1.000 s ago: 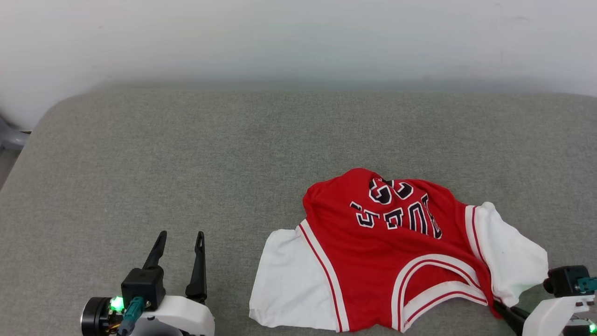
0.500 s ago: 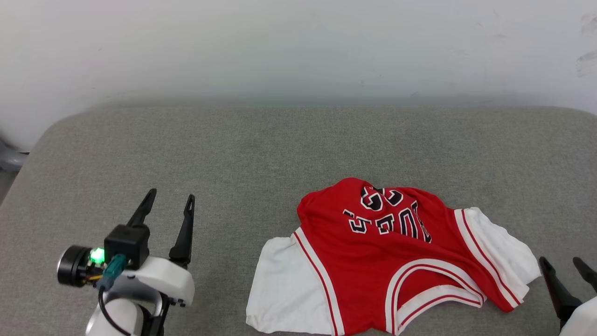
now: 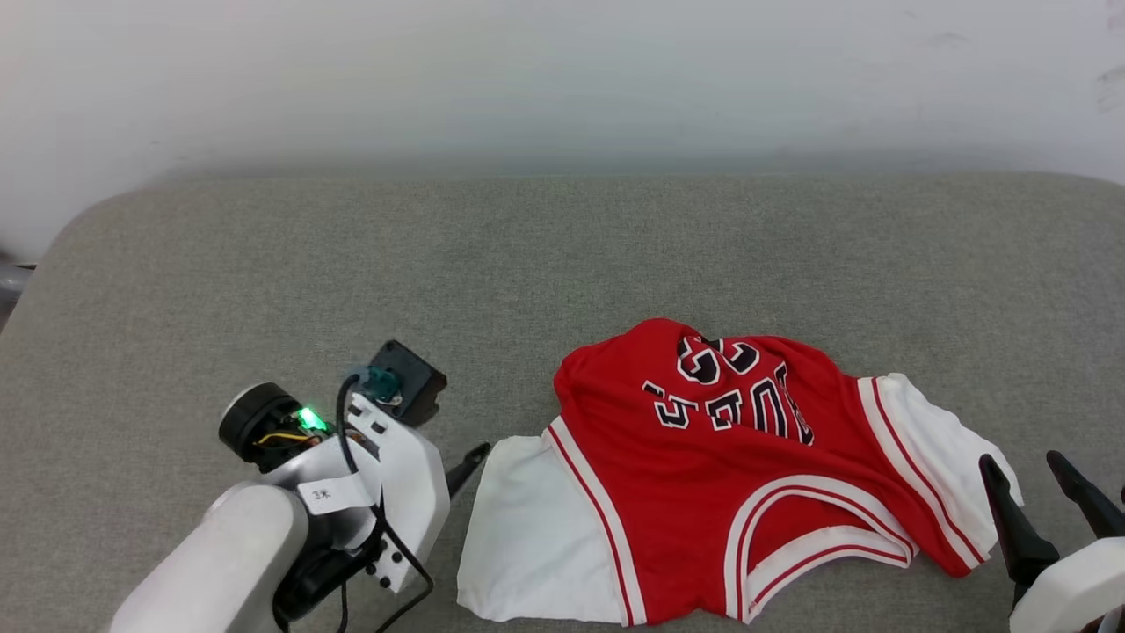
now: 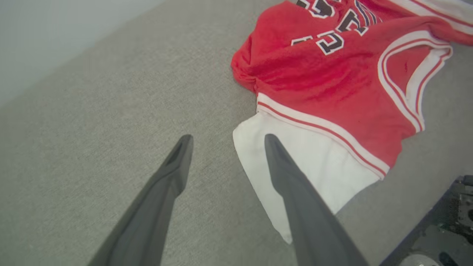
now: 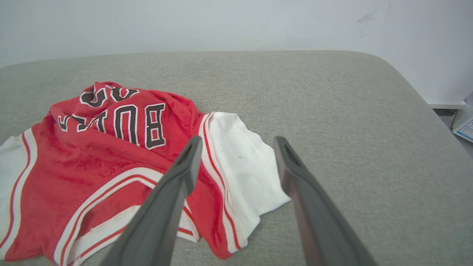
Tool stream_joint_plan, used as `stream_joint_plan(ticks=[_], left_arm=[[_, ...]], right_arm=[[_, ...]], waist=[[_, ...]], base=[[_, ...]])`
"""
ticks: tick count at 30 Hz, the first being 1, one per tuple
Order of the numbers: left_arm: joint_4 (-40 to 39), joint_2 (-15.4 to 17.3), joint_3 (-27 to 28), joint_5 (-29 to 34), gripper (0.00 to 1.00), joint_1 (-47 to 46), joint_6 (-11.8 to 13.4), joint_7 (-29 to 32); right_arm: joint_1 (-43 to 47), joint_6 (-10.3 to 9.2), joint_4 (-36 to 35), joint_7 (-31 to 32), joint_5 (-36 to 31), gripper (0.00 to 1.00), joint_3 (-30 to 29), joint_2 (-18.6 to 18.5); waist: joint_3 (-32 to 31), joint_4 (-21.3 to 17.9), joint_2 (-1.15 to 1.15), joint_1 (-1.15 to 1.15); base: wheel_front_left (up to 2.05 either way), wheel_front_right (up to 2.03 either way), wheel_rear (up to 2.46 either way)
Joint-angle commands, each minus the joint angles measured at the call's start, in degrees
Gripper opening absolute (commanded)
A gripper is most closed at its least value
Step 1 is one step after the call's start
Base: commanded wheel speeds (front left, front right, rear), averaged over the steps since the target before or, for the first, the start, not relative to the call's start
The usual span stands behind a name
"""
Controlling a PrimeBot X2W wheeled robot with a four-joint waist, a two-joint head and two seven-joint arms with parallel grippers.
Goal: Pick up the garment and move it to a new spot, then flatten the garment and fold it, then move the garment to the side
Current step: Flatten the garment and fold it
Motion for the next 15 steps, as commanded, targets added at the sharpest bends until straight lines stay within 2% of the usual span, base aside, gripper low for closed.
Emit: stream_joint_plan(ticks=[1,4,7,15], left_arm=[[-0.98,1.49,-2.61,-2.57,1.00,-1.69,0.02,3.11],[-2.57,4.21,-8.40,-8.03,1.00,-4.29,0.01,9.37],[-3.90,7.00,-14.42,-10.26,1.00,-7.33,0.01,13.09],[-3.40,10.31,-26.86,-14.88,1.00,-11.54,0.00,15.38]], right_arm=[[-0.12,-0.04,-0.35,0.31,-0.25,1.00,0.01,0.54],[-0.80,-0.04,-0.63,0.65,-0.51,1.00,0.29,0.88],[-1.57,-0.04,-0.85,0.89,-0.67,1.00,0.77,1.00],[-2.55,-0.04,-0.97,0.86,-0.57,1.00,0.73,1.72]], waist=[[0.45,-0.24,0.00,0.00],[1.15,-0.54,0.00,0.00],[1.94,-1.13,0.00,0.00],[4.14,-2.54,0.00,0.00]], base=[[0.00,0.00,0.00],[0.00,0.00,0.00],[0.00,0.00,0.00],[0.00,0.00,0.00]])
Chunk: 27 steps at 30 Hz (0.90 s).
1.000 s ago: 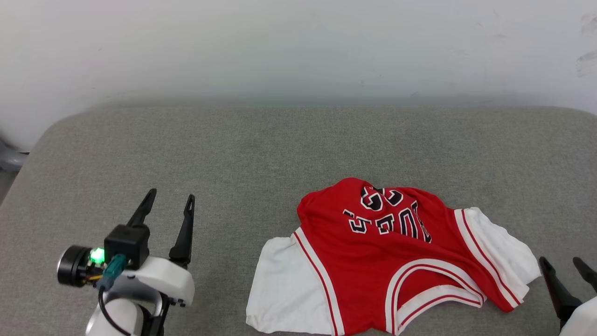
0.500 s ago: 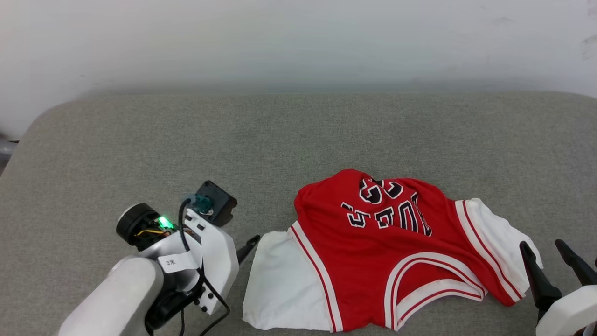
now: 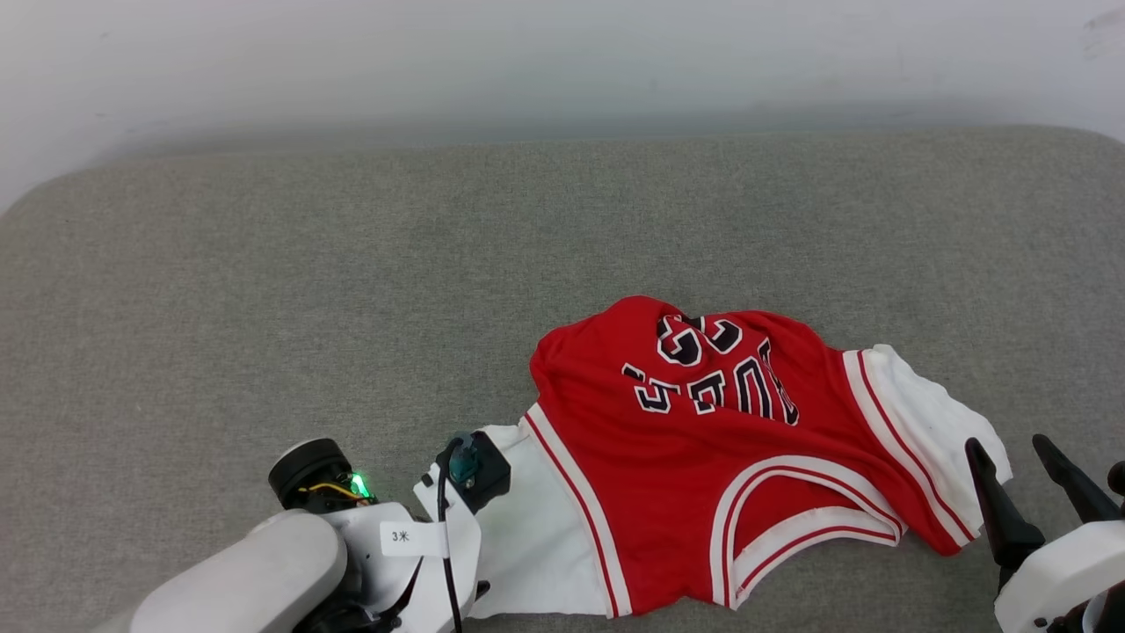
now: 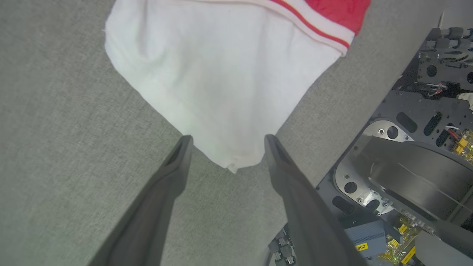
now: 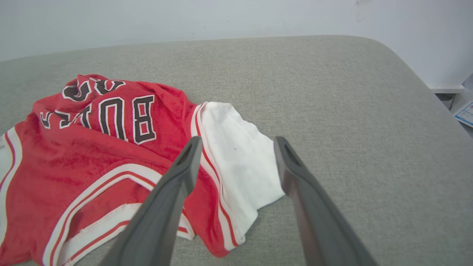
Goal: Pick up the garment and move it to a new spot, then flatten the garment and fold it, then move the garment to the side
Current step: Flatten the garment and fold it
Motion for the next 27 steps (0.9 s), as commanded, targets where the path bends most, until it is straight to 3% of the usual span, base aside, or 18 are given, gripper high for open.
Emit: stream_joint_plan(ticks=[1,11,16,17,18,23,27], left_arm=[[0.90,0.24,-1.74,-0.43,1.00,-0.83,0.01,-0.56],[9.34,-0.19,-11.52,-0.01,1.00,-3.58,0.10,-3.39],[12.67,-1.21,-13.70,-0.09,1.00,-3.78,0.16,-4.42],[13.31,-1.31,-13.87,0.04,0.35,-3.94,0.21,-5.03],[13.91,-1.47,-14.03,-0.13,0.00,-4.25,0.23,-5.52],[14.94,-0.59,-13.96,-0.76,0.00,-6.60,0.15,-9.46],[16.41,2.34,-11.90,-0.28,0.00,-9.28,0.14,-12.86]], right_arm=[[-1.20,-0.04,-0.13,-0.14,0.00,1.00,0.02,0.37],[-2.91,-0.04,-0.20,-0.23,-0.02,1.00,0.75,1.19],[-3.45,-0.04,0.06,-0.26,-0.27,1.00,0.88,1.26],[-3.45,-0.04,0.12,-0.23,-0.34,1.00,0.95,1.31],[-3.36,-0.04,0.23,-0.22,-0.41,1.00,0.89,1.35],[-2.18,-0.04,0.65,0.22,-0.44,1.00,0.75,1.32],[-1.22,-0.04,0.78,0.42,-0.36,1.00,0.47,1.25]], waist=[[0.80,-0.45,0.00,0.00],[4.26,-1.35,0.00,0.00],[4.83,-1.32,0.00,0.00],[4.82,-1.30,0.00,0.00],[4.70,-1.19,0.00,0.00],[3.02,-0.41,0.00,0.00],[1.24,0.24,0.00,0.00]], base=[[0.00,0.00,0.00],[0.00,0.00,0.00],[0.00,0.00,0.00],[0.00,0.00,0.00],[0.00,0.00,0.00],[0.00,0.00,0.00],[0.00,0.00,0.00]])
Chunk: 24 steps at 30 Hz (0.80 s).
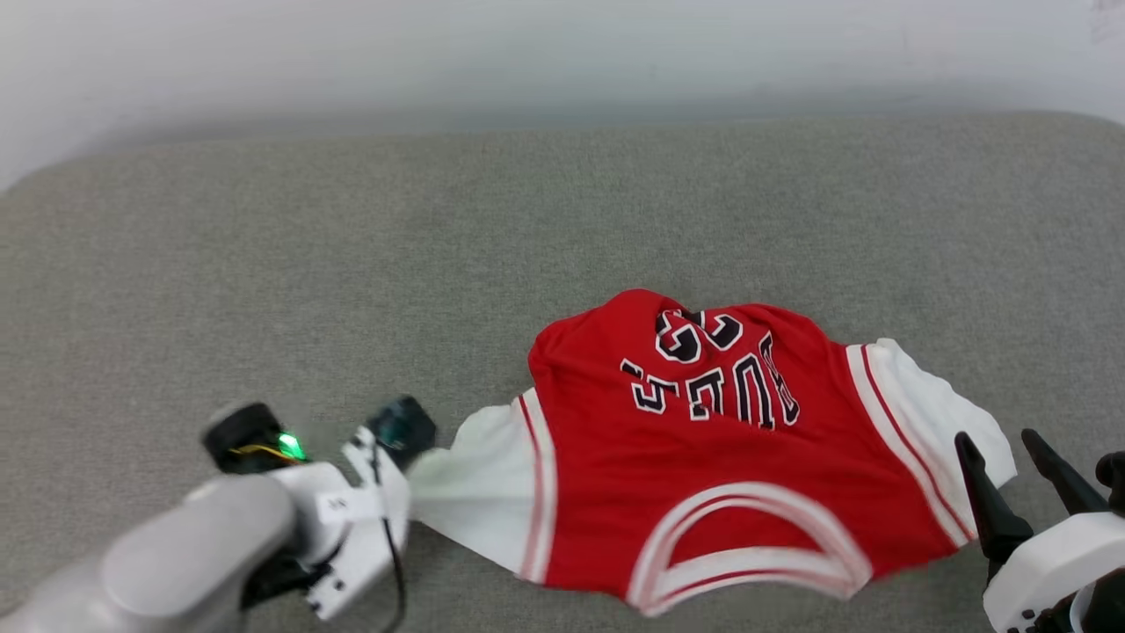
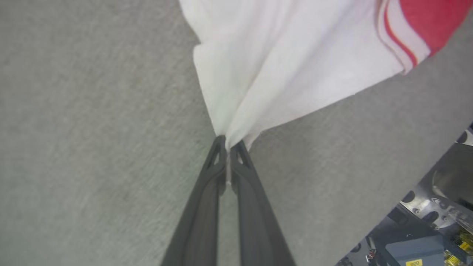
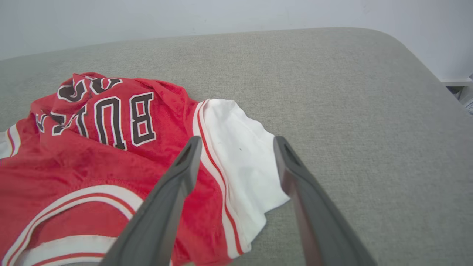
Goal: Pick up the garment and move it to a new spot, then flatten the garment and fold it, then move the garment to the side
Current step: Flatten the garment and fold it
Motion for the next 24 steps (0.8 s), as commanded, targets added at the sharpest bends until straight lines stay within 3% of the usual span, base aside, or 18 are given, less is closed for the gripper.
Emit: stream_joint_plan(ticks=[1,12,17,18,19,24], left_arm=[[0.89,1.67,0.35,0.46,0.00,-0.36,0.27,-0.31],[6.27,8.41,1.62,1.26,0.00,1.16,3.05,-2.94],[9.35,7.60,3.01,-1.63,0.00,3.51,4.48,-5.76],[9.60,7.29,3.38,-2.31,0.26,4.23,4.80,-6.59],[9.69,6.99,3.85,-2.60,1.00,4.70,5.19,-7.78],[8.47,6.28,5.78,-4.12,1.00,7.49,8.09,-13.56]], right_arm=[[0.52,-0.03,0.11,0.11,-0.15,1.00,0.01,0.16],[2.55,-0.04,2.00,0.02,0.55,1.00,-1.07,-1.05],[1.75,-0.04,2.71,0.32,0.89,1.00,-1.39,-2.25],[1.51,-0.04,2.76,0.34,0.93,1.00,-1.32,-2.54],[1.38,-0.04,2.69,0.52,1.04,1.00,-1.22,-2.95],[-0.70,-0.04,1.66,1.70,1.32,1.00,-0.01,-6.85]], waist=[[-0.89,0.37,0.00,0.00],[-2.21,0.98,0.00,0.00],[-2.28,1.11,0.00,0.00],[-2.56,1.15,0.00,0.00],[-2.82,1.22,0.00,0.00],[-4.61,1.53,0.00,0.00]], base=[[0.00,0.00,0.00],[0.00,0.00,0.00],[0.00,0.00,0.00],[0.00,0.00,0.00],[0.00,0.00,0.00],[0.00,0.00,0.00]])
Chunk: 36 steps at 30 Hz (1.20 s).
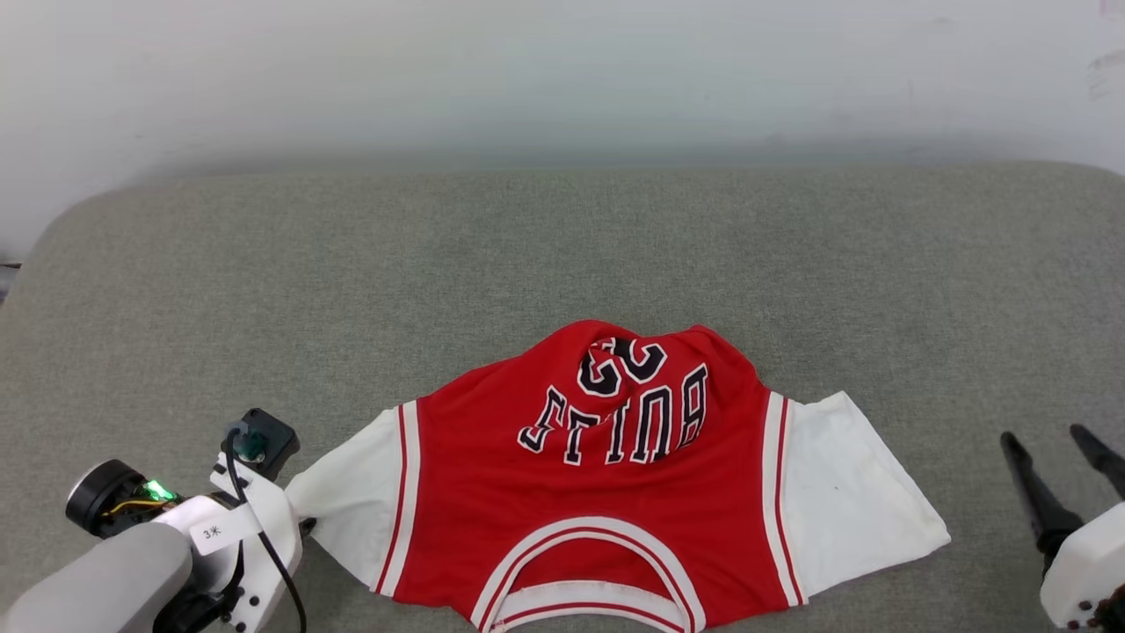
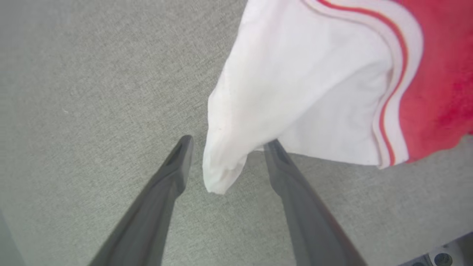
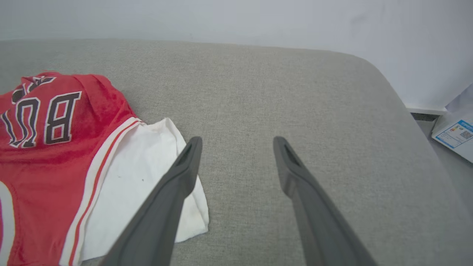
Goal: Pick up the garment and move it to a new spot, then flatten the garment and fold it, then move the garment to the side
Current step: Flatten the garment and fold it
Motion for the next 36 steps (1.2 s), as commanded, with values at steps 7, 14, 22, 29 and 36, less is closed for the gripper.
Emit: stream_joint_plan(ticks=[7,14,22,29,36], left_arm=[[-8.43,2.09,3.08,0.00,1.00,4.25,6.94,-7.85],[-16.33,2.62,6.48,1.24,1.00,7.63,15.30,-16.48],[-18.66,0.36,10.20,1.53,1.00,11.52,21.99,-27.30],[-18.85,-2.30,14.54,2.78,1.00,13.23,26.00,-32.55],[-20.73,-6.74,21.45,6.85,1.00,16.27,27.72,-33.29]], right_arm=[[-5.75,-0.04,-3.43,4.74,2.46,1.00,2.47,-9.02],[-10.10,-0.04,-4.73,19.60,11.47,1.00,11.35,-18.81],[-13.67,-0.05,-3.45,38.01,19.67,1.00,19.58,-24.42],[-15.21,-0.05,1.75,44.12,21.98,1.00,21.62,-23.77],[-14.96,-0.04,7.71,42.60,21.98,1.00,22.44,-20.97]], waist=[[-1.98,1.31,0.00,0.00],[-1.83,3.17,0.00,0.00],[-0.41,5.06,0.00,0.00],[2.16,7.39,0.00,0.00],[4.79,9.28,0.00,0.00]], base=[[0.00,0.00,0.00],[0.00,0.00,0.00],[0.00,0.00,0.00],[0.00,0.00,0.00],[0.00,0.00,0.00]])
